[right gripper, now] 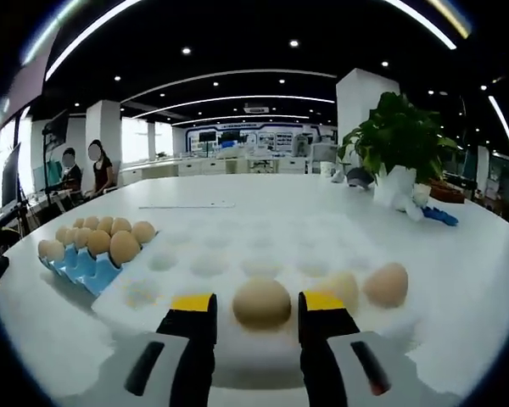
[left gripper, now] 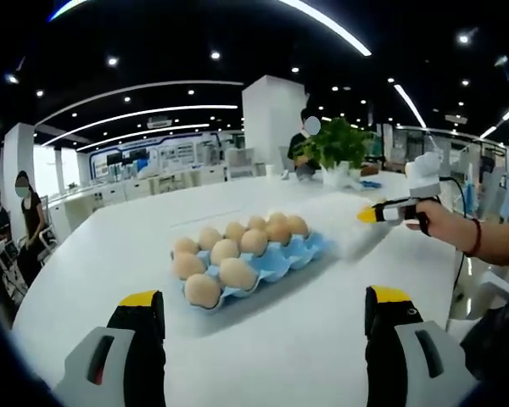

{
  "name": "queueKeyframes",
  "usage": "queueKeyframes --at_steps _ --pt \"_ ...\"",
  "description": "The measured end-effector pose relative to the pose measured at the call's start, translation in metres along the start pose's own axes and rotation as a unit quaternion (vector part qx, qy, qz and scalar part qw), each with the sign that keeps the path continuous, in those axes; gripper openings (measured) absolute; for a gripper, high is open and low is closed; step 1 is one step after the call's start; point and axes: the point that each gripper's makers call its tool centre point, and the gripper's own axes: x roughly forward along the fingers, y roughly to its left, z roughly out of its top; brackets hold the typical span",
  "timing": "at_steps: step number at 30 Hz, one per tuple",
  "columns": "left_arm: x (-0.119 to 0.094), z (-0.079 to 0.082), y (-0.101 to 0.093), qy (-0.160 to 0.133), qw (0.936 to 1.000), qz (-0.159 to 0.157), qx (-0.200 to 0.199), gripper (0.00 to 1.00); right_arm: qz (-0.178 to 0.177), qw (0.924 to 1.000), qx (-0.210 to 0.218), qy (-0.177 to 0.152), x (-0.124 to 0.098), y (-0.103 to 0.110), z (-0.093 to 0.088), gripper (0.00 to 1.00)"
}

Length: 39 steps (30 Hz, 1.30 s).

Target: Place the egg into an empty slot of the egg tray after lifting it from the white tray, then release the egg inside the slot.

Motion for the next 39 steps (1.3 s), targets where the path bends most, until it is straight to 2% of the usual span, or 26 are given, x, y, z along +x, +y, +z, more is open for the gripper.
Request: queueKeyframes --at_steps 7,14,22,25,33,39 --pt "-0.0012 0.0024 0.0019 -0.001 1.0 0.002 0.006 1.0 -0.004 1.0 0.002 -0.009 0.0033 -0.0017 0.0015 0.39" --pt "-0.0031 0.004 0.0067 -0.003 1.0 0.006 0.007 1.0 -0.005 0.9998 0.011 -0.013 0.0016 -0.0058 0.0019 0.33" --pt "0.0012 0.004 0.0024 0.0 1.0 0.0 0.009 1.0 -0.005 0.9999 0.006 -0.011 0.0042 -0.0057 0.0021 0.29" --pt "0.0006 0.0036 0.0023 0.002 0.9999 0.002 0.01 1.0 -0.006 0.9999 -0.003 -0.014 0.0039 -0.0051 0.0017 0.28" --pt "-0.0028 0.0033 0.0019 0.004 0.9999 0.006 0.012 1.0 -0.002 0.9997 0.006 -0.022 0.0037 -0.0067 0.0017 0.28" --pt "-0.004 0.0019 0.003 0.007 0.9998 0.01 0.013 1.0 0.002 0.9995 -0.008 -0.031 0.0017 -0.0052 0.0045 0.28"
